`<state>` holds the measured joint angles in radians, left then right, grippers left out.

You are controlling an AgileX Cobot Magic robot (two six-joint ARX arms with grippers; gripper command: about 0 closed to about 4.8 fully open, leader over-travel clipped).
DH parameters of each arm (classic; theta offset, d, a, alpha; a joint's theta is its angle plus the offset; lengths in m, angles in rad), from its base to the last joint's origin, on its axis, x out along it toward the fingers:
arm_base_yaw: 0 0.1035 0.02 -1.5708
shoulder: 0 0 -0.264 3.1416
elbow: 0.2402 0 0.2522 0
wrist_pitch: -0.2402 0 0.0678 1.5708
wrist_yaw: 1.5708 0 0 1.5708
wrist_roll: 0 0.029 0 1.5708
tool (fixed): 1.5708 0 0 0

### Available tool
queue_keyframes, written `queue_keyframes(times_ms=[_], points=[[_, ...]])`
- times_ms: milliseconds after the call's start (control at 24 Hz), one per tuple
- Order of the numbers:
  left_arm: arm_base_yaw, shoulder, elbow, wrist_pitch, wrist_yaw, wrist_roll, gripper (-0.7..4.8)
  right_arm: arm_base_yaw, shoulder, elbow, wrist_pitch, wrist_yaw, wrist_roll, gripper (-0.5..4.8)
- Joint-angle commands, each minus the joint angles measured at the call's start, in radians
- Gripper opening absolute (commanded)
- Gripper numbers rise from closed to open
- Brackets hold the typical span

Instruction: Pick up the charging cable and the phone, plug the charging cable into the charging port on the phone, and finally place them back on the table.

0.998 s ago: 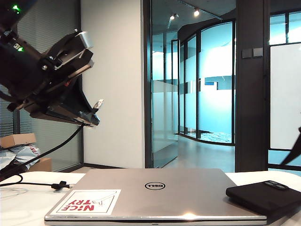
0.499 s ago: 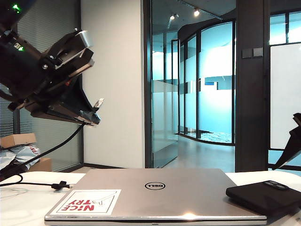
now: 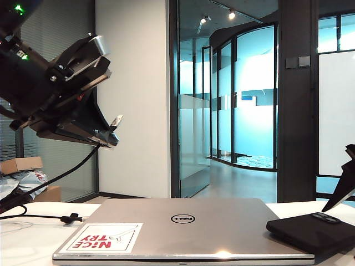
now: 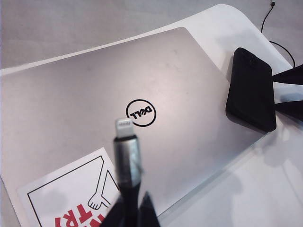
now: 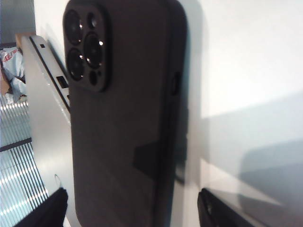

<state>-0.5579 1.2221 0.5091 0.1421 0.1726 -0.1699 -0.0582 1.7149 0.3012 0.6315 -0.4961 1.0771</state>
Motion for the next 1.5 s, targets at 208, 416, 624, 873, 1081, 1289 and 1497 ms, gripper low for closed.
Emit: queue_keyframes(times_ms=[208,416,624,873,1081,1289,1497], points=[[0.001,-0.003,0.000,0.016,0.003,0.005,-0.06,0.002,0.061,0.003,0.113,-0.042,-0.004,3.77],[0.001,-0.003,0.000,0.017,0.003,0.005,-0.06,0.002,0.096,0.002,0.159,-0.043,-0.005,3.77],[0.001,-0.003,0.000,0.016,0.003,0.005,-0.06,0.002,0.132,0.003,0.216,-0.051,-0.004,3.67],[0.001,-0.003,0.000,0.016,0.003,0.005,-0.06,0.002,0.178,0.004,0.264,-0.060,-0.004,3.67],[0.001,-0.003,0.000,0.016,0.003,0.005,-0.06,0.003,0.195,0.024,0.263,-0.060,-0.004,3.67],[0.001,-0.003,0.000,0.017,0.003,0.005,-0.06,0.006,0.196,0.047,0.263,-0.062,-0.004,3.67],[0.001,-0.003,0.000,0.016,0.003,0.005,-0.06,0.006,0.196,0.050,0.262,-0.065,-0.004,3.67]])
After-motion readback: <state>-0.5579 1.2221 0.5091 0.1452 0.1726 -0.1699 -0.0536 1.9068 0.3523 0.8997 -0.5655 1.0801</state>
